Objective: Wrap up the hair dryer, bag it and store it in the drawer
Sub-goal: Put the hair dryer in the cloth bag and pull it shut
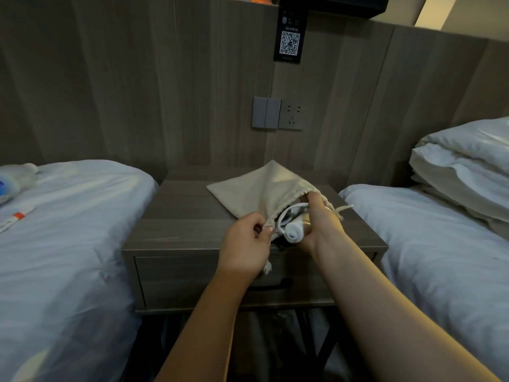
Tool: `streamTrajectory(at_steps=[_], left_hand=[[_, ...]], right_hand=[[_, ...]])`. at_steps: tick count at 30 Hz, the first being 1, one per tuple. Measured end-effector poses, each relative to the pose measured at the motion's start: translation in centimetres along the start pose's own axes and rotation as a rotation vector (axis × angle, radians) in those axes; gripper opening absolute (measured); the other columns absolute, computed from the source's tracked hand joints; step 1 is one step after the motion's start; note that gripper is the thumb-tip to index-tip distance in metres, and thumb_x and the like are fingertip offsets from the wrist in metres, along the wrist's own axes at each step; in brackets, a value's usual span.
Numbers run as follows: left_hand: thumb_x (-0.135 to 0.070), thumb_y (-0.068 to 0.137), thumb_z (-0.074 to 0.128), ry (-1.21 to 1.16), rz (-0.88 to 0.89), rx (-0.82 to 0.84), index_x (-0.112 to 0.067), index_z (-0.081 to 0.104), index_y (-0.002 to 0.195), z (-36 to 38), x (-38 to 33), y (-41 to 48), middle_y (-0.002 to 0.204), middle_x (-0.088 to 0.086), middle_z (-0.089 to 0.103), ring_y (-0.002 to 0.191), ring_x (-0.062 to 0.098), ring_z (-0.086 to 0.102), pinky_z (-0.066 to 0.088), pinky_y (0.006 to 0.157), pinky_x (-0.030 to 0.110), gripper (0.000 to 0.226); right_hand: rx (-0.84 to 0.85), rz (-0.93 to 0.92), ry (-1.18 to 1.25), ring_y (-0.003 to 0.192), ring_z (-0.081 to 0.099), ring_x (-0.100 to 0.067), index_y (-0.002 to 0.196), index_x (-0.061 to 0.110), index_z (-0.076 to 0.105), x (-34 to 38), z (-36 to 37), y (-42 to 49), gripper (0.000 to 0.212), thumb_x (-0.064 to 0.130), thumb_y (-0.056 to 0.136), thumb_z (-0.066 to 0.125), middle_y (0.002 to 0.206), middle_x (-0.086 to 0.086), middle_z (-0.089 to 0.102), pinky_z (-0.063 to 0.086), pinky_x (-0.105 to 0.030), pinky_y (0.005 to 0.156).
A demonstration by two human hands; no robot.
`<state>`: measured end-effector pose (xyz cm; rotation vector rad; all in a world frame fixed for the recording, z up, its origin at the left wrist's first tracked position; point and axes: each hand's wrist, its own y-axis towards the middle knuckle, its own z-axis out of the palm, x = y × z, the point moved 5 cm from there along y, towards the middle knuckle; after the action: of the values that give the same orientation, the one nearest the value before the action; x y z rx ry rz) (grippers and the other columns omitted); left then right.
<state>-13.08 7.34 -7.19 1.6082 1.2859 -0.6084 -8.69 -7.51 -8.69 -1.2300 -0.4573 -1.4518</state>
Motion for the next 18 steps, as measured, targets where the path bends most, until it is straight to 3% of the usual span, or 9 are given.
streamTrajectory(at_steps=[1,2,4,7,10,12,15,18], left_hand=[[-0.019,0.089,0.056,0.002,-0.008,-0.019,-0.013,0.056,0.074,-0.3,0.1,0.1,0.062,-0.003,0.05,0.062,0.013,0.048,0.036,0.057,0.027,0.017],[-0.019,0.089,0.056,0.004,-0.014,-0.037,-0.013,0.056,0.074,-0.6,0.3,0.2,0.063,-0.003,0.051,0.062,0.013,0.049,0.036,0.057,0.027,0.017],[-0.02,0.09,0.055,-0.005,-0.026,-0.065,-0.013,0.056,0.074,-1.1,0.4,0.4,0.064,-0.003,0.052,0.061,0.01,0.047,0.036,0.056,0.023,0.017],[-0.021,0.091,0.054,-0.022,-0.032,-0.073,-0.013,0.056,0.078,-1.3,0.3,0.4,0.066,-0.005,0.052,0.064,0.009,0.048,0.036,0.056,0.022,0.015],[-0.023,0.091,0.053,-0.012,-0.049,-0.031,-0.015,0.057,0.083,-0.9,0.5,0.4,0.072,-0.003,0.056,0.071,0.016,0.055,0.041,0.06,0.025,0.012],[-0.026,0.092,0.052,-0.031,-0.074,-0.003,-0.017,0.056,0.083,-0.6,0.8,0.3,0.072,0.0,0.057,0.066,0.023,0.059,0.047,0.06,0.035,0.014],[-0.027,0.09,0.055,0.058,-0.056,-0.07,-0.018,0.055,0.077,-0.9,0.8,0.2,0.066,-0.004,0.055,0.061,0.018,0.056,0.047,0.06,0.034,0.015],[-0.028,0.086,0.06,0.167,-0.076,-0.097,-0.022,0.055,0.072,-1.2,0.9,0.3,0.065,-0.007,0.057,0.061,0.011,0.055,0.039,0.058,0.025,0.016]], right_hand=[[0.021,0.048,0.042,0.101,0.065,-0.042,0.129,0.017,0.047,-0.4,-0.1,-0.4,0.09,0.041,0.051,0.084,0.119,-0.018,0.063,0.054,-0.056,0.079],[0.063,0.077,0.059,0.096,0.067,-0.041,0.125,0.016,0.05,-0.5,-0.2,-0.8,0.085,0.044,0.052,0.085,0.115,-0.019,0.065,0.055,-0.054,0.074],[0.134,0.061,-0.036,0.094,0.067,-0.033,0.109,0.013,0.059,0.1,-0.9,-2.8,0.047,0.045,0.077,0.069,0.107,-0.017,0.067,0.056,-0.046,0.068],[0.157,0.004,-0.252,0.102,0.06,-0.029,0.102,0.017,0.057,0.7,-4.0,-3.1,0.031,0.044,0.087,0.056,0.108,-0.014,0.062,0.054,-0.044,0.074],[0.008,-0.194,-0.47,0.103,0.058,-0.025,0.126,0.015,0.049,2.1,-6.2,-2.7,0.059,0.045,0.077,0.062,0.113,-0.008,0.059,0.05,-0.04,0.081],[-0.041,-0.402,-0.641,0.112,0.053,-0.023,0.14,0.018,0.036,3.8,-6.5,-2.7,0.073,0.034,0.076,0.067,0.125,-0.006,0.05,0.043,-0.035,0.092],[0.138,-0.708,-1.167,0.143,0.016,-0.022,0.147,0.03,0.016,5.4,-4.3,-3.5,0.102,0.03,0.068,0.079,0.156,-0.007,0.013,0.023,-0.033,0.111],[0.3,-0.794,-1.515,0.146,-0.005,-0.026,0.147,0.038,0.006,5.0,-2.4,-3.3,0.12,0.043,0.056,0.084,0.159,-0.008,-0.004,0.009,-0.049,0.118]])
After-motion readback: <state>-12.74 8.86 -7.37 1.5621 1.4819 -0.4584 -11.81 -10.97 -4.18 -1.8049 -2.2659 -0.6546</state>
